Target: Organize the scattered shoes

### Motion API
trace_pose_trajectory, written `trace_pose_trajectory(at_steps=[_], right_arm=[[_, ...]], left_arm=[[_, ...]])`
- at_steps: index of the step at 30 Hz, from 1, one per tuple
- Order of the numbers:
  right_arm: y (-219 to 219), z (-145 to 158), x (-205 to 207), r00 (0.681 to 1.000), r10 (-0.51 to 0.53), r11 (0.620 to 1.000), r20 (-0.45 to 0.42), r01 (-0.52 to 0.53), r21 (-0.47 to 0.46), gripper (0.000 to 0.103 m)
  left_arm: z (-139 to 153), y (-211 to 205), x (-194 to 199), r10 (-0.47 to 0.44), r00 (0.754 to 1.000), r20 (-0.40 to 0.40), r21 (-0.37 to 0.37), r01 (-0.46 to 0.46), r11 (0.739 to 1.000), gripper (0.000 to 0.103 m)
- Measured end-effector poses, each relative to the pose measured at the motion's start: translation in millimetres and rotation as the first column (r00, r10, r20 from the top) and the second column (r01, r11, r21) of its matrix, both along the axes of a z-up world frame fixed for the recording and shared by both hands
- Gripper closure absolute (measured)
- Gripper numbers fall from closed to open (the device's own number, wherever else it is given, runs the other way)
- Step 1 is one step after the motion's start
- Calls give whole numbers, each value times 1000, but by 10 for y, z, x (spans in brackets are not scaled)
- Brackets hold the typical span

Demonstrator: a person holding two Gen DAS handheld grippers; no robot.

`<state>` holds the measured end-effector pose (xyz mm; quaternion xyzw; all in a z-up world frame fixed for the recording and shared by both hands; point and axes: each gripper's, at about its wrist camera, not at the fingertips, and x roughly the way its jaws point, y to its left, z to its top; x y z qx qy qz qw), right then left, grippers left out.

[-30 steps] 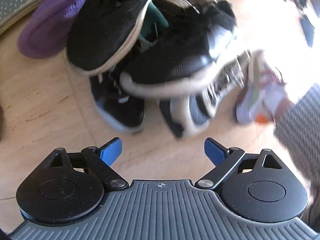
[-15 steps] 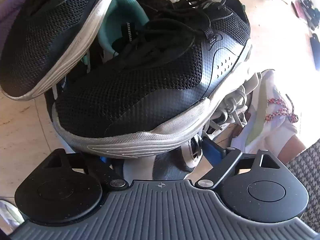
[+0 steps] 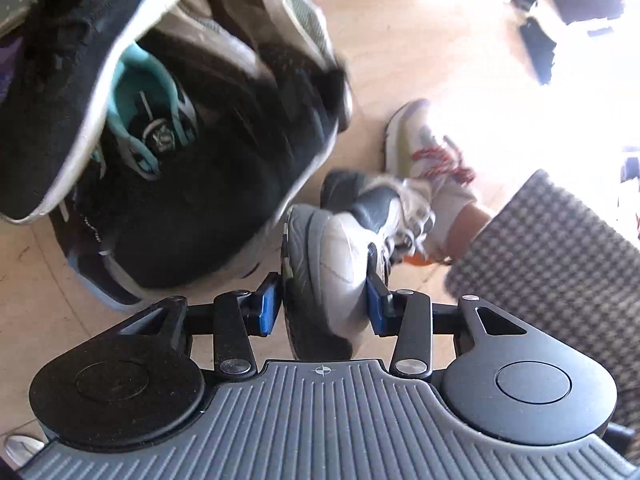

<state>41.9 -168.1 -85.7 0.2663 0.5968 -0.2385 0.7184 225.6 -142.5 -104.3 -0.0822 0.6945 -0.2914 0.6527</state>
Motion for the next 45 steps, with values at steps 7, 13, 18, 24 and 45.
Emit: trace_pose_trajectory(at_steps=[7,13,18,24,45], right_arm=[[201,251,20,992,92,993,87,-86,-79,15],[557,359,11,953,259,960,160,-235,-156,15],[1040,494,27,847,488,868,211,-445,-220,15],[1544,614,10,702,681,729,209,-623,-283,14],[3041,-1076,2363,693,691,673,205,-720,169,19]], left_arm=[[1009,1095,174,261,965,36,-251,-244,937,58],[1601,2598,-13,582,792,184,-307,-517,799,56],[1551,3337,-198,575,732,367,70,-638,767,34],[1682,3903,-57,651,641,408,96,-738,667,23],[1402,4741,239,667,581,467,226,-807,546,17]])
